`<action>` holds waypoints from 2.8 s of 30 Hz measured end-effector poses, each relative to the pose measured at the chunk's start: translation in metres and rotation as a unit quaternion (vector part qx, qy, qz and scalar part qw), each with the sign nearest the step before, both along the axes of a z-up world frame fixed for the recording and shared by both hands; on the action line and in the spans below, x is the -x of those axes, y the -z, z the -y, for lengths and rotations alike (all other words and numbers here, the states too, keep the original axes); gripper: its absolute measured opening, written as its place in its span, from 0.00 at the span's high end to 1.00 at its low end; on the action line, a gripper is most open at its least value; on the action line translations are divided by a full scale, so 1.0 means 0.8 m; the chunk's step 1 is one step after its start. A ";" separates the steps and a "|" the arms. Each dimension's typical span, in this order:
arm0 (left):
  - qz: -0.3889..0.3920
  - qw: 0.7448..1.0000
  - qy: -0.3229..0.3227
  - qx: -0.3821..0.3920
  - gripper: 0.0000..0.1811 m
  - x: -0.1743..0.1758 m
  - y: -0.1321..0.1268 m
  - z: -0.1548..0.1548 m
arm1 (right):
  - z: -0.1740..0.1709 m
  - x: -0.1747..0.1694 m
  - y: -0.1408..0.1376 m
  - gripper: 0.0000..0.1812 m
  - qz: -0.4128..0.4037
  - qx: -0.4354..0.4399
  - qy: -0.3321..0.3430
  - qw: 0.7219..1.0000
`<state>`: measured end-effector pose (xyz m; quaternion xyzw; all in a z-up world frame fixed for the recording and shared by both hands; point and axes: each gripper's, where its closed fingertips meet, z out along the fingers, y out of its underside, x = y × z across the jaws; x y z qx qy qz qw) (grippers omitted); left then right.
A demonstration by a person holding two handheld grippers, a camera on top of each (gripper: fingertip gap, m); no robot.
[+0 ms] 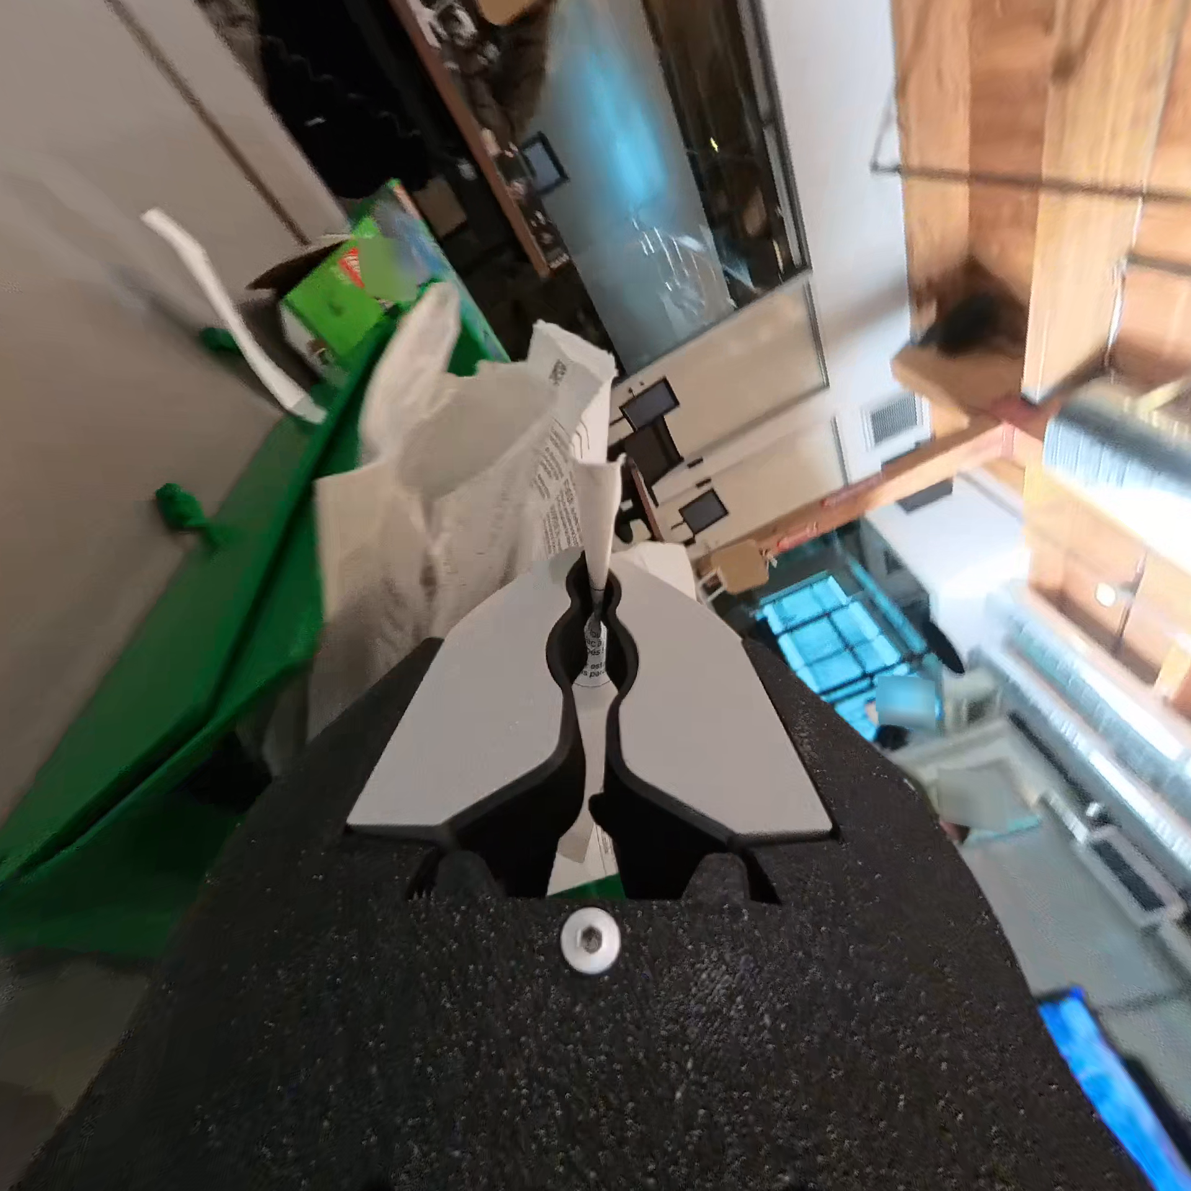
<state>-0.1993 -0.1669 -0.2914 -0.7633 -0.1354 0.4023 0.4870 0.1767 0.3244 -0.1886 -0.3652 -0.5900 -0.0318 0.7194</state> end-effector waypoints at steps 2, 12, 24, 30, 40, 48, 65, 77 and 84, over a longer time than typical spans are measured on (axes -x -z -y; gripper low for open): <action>0.001 1.000 0.001 -0.004 0.70 0.000 -0.001 0.000 | -0.009 -0.009 -0.019 1.00 -0.053 0.034 0.025 0.998; 0.011 0.998 0.027 -0.052 0.68 -0.006 -0.014 0.000 | 0.030 -0.034 -0.113 1.00 -0.229 0.127 -0.002 0.965; 0.043 0.983 0.119 -0.131 0.50 -0.045 -0.059 -0.016 | 0.270 0.068 -0.146 1.00 -0.086 0.178 -0.270 0.942; 0.050 0.940 0.311 -0.130 0.36 -0.154 -0.118 -0.040 | 0.397 0.168 -0.080 1.00 0.043 0.178 -0.461 0.868; 0.081 0.942 0.320 -0.051 0.72 -0.178 -0.108 0.040 | 0.520 0.226 -0.025 1.00 0.102 0.200 -0.691 0.687; 0.056 0.983 0.159 -0.077 1.00 -0.126 -0.107 0.122 | 0.540 0.273 -0.013 0.81 0.076 0.262 -0.682 0.679; 0.060 0.995 -0.007 0.080 0.87 -0.063 -0.010 0.199 | 0.460 0.295 0.012 0.89 -0.002 0.343 -0.594 0.728; 0.139 0.982 -0.070 0.104 0.61 -0.060 0.019 0.250 | 0.462 0.292 0.017 0.89 0.015 0.333 -0.589 0.737; 0.156 0.983 -0.074 0.064 0.50 -0.100 0.002 0.259 | 0.444 0.305 0.040 0.89 0.065 0.354 -0.533 0.766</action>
